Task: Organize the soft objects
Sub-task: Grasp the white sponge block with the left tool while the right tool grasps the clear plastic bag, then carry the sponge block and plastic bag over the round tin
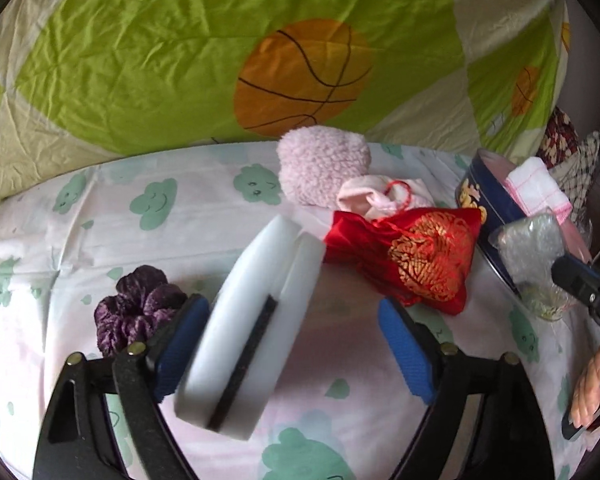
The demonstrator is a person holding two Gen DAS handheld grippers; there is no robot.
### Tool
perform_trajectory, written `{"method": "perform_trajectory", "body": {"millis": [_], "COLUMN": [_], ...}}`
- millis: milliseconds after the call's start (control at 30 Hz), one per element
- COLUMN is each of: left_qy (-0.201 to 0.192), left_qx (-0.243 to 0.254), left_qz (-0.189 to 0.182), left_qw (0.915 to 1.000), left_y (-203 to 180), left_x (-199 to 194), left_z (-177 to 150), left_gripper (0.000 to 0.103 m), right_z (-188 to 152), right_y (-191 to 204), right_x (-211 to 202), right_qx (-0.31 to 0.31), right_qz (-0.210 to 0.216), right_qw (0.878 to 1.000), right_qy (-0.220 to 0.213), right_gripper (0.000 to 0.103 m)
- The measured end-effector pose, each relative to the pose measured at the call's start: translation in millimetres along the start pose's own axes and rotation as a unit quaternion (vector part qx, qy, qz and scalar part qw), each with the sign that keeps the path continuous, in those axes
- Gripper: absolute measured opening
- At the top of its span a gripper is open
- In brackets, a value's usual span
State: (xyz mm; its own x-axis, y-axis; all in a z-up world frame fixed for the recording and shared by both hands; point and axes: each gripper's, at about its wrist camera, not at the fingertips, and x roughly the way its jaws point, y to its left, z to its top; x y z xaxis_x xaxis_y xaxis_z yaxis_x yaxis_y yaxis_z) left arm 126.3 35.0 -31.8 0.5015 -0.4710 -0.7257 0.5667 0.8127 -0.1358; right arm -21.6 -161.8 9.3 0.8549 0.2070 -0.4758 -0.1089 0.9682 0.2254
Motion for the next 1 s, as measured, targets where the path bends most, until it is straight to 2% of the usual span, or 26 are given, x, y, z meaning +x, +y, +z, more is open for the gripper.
{"method": "perform_trajectory", "body": {"millis": [33, 100, 267, 400, 467, 633, 833, 1000], "left_qy": [-0.002, -0.006, -0.021, -0.032, -0.053, -0.140, -0.192, -0.203], "left_qx": [-0.012, -0.031, -0.066, -0.071, -0.079, -0.180, -0.181, -0.164], "left_qz": [0.002, 0.015, 0.039, 0.075, 0.090, 0.050, 0.036, 0.058], "left_qw": [0.9999, 0.9994, 0.9968, 0.9942, 0.9914, 0.9723, 0.9639, 0.9635], "left_y": [4, 12, 28, 28, 28, 35, -6, -39], "left_x": [-1, -2, -7, -12, -21, -46, -60, -63], "left_z": [-1, -2, -4, -5, -7, -17, -20, -20], "left_gripper": [0.064, 0.046, 0.039, 0.039, 0.039, 0.039, 0.039, 0.039], "right_z": [0, -1, -3, -2, 0, 4, 8, 12], "right_y": [0, 2, 8, 8, 8, 7, 7, 10], "right_x": [1, 1, 1, -4, -9, -20, -29, -38], "right_qx": [0.000, -0.004, -0.014, -0.016, -0.016, -0.011, -0.008, -0.018], "right_qz": [0.000, 0.001, -0.002, -0.003, -0.003, -0.008, -0.009, -0.013], "right_qw": [1.000, 1.000, 1.000, 1.000, 1.000, 0.999, 0.998, 0.996], "right_qy": [0.001, 0.001, -0.001, -0.015, -0.027, -0.052, -0.069, -0.086], "right_gripper": [0.013, 0.013, 0.013, 0.013, 0.013, 0.013, 0.013, 0.014]}}
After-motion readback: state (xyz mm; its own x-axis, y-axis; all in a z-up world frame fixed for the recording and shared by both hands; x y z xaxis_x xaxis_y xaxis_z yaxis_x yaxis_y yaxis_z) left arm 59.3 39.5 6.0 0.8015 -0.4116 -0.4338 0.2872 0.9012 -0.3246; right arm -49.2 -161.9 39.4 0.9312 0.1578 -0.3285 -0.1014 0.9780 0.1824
